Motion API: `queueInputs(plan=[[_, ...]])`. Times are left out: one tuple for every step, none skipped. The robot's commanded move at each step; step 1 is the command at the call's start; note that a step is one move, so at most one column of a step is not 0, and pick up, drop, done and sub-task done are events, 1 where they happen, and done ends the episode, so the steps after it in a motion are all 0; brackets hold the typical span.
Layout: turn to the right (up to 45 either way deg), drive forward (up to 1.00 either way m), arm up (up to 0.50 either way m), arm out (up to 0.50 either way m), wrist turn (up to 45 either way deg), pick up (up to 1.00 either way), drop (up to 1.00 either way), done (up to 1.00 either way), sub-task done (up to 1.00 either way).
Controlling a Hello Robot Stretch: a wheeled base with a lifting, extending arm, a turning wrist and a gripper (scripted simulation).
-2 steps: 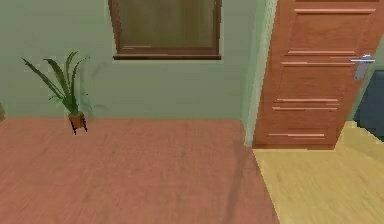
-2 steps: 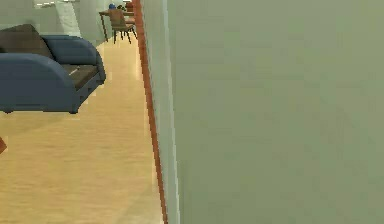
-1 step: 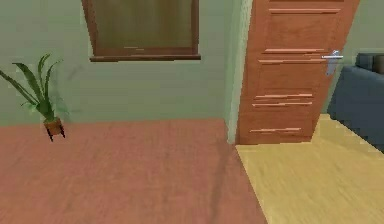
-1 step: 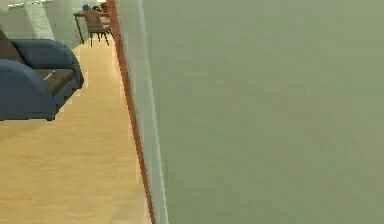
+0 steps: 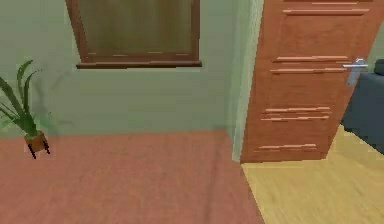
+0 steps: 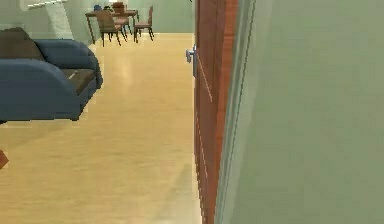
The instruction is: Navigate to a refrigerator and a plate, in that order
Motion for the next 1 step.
queueInputs(plan=[[39.0, 0.0, 0.0, 0.0, 0.0, 0.0, 0.0, 0.0, 0.0]])
